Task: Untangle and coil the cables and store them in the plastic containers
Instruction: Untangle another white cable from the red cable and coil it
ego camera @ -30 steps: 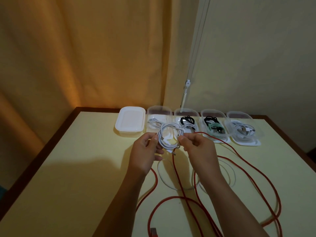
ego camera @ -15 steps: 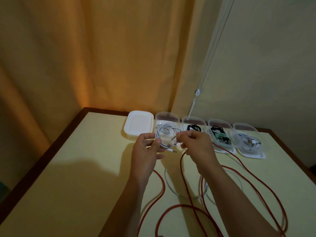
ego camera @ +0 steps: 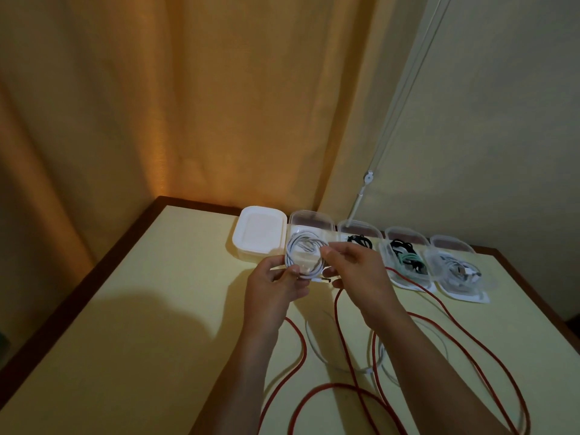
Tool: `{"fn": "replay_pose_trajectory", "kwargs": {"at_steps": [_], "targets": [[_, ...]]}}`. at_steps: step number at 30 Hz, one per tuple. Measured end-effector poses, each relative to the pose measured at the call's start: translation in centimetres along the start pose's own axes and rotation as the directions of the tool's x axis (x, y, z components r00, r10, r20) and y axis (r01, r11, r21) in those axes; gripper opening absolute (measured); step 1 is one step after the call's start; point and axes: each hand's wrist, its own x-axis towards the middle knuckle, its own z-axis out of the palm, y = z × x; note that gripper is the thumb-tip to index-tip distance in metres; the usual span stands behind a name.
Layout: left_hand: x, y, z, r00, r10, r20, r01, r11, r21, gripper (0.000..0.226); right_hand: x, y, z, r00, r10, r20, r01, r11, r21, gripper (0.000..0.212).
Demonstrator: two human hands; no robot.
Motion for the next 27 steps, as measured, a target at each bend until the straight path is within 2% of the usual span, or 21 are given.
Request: {"fn": "replay_pose_trajectory", "kwargs": {"at_steps": [3, 10, 15, 18, 24, 27], "targets": [[0.2, -0.1, -0.2, 1.0, 0.007, 0.015, -0.007, 1.0, -0.014, 0.019, 0.8, -0.2, -0.2, 0.999, -0.038, 0.007, 0.039, 0.993, -0.113, 0.022], [0.6, -0.3, -0.2, 0.999, -0.007, 0.034, 0.008, 0.999, -0.033, 0.028, 4.1, -0.4, -1.0, 0.994, -0.032, -0.1, 0.013, 0.983, -0.181, 0.03], [0.5, -0.6, -0.3, 1.0, -0.005, 0.013, 0.004, 0.995, 0.097, 0.029, 8.3, -0.4, -0.8, 0.984, -0.051, -0.173, -0.002, 0.955, -0.296, 0.028], [1.0, -1.1, -0.3, 0.999, 0.039, -0.002, -0.038, 0.971, 0.238, 0.027, 10.5, 0.1, 0.2, 0.975, -0.055, -0.217, -0.018, 0.946, -0.323, 0.025], [1.6, -2.9, -0.5, 0.99, 0.139, 0.025, -0.13, 0.834, 0.537, 0.023, 13.0, 2.7, 2.4, 0.966, -0.049, -0.254, -0.059, 0.915, -0.4, 0.016], [1.4, -3.6, -0.6, 0.991, 0.109, 0.075, -0.132, 0.783, 0.607, 0.023, 12.9, 3.7, 3.1, 0.973, -0.111, -0.203, -0.023, 0.827, -0.561, 0.02]]}}
